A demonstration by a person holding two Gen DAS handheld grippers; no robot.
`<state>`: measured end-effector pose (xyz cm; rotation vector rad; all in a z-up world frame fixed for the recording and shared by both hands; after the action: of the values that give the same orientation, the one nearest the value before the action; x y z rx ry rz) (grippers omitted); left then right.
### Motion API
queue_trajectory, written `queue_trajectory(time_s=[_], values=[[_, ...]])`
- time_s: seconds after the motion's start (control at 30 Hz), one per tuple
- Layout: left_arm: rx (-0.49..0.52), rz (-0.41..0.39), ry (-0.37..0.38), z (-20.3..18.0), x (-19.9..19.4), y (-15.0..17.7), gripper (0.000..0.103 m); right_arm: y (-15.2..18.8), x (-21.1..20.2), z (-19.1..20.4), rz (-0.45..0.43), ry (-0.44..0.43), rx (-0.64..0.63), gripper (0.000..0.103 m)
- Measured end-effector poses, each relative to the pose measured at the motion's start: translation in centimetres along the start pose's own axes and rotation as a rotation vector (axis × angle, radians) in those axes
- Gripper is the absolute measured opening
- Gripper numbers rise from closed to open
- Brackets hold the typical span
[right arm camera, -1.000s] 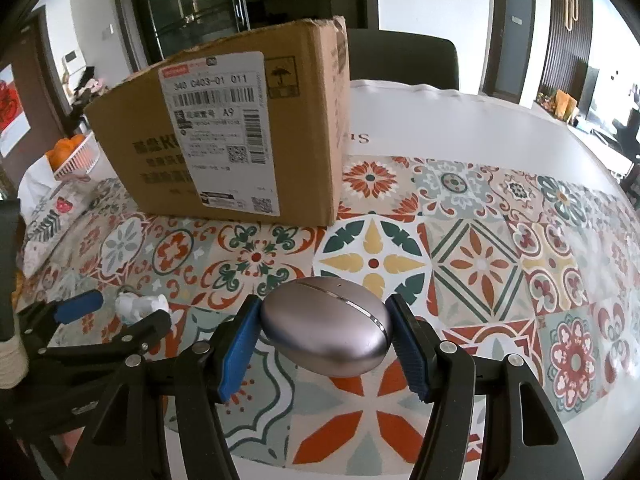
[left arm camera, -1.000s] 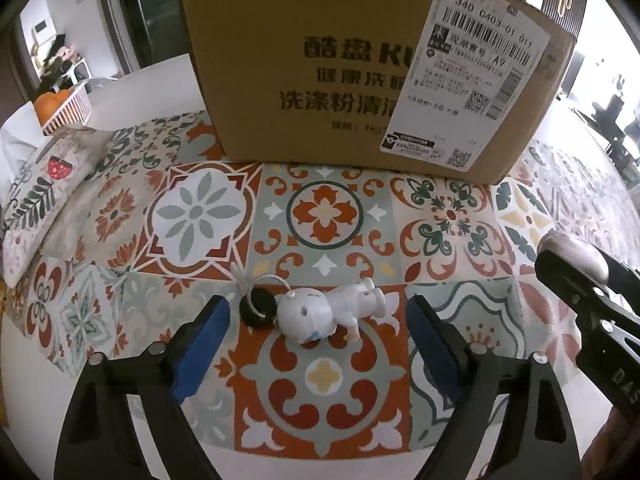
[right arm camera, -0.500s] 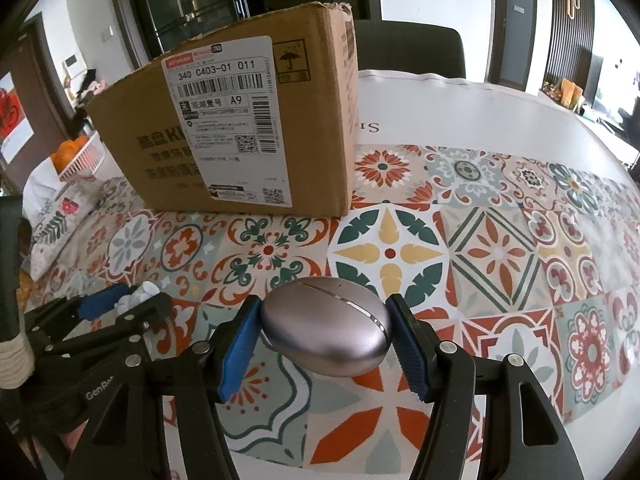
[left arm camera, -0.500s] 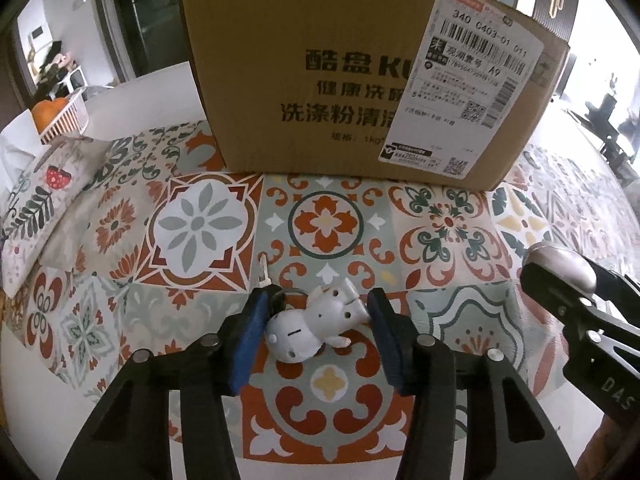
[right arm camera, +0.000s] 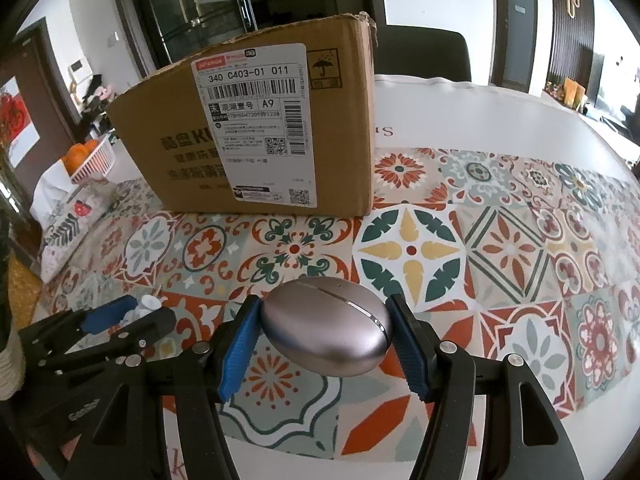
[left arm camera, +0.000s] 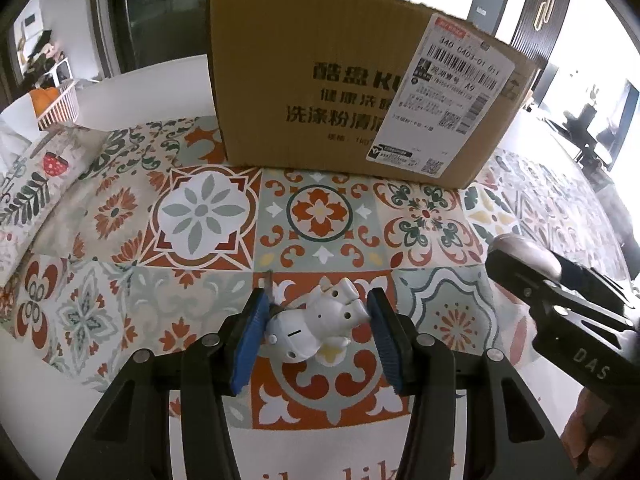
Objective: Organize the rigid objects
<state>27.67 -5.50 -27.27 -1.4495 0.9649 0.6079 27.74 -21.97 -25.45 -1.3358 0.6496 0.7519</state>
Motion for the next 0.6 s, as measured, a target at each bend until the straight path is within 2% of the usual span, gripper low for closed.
queue_trajectory(time_s=[0.6], values=[[0.02,-0.115,0.022,-0.5,-5.9,-2.5,0.05,-2.0,-4.6,1.1,-0.079,-0.008,-0.002,0.063]])
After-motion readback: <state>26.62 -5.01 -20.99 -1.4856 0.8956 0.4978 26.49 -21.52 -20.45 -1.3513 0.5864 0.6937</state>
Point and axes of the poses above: each gripper's, at about its wrist camera, not at the fingertips, and x roughly the way its jaws point, z to its left, y to its underside, the point moved 5 cm from there along x, roughly the way its jaws point, and after that the axes turned 1 degree about y, right-handed, at the moved point
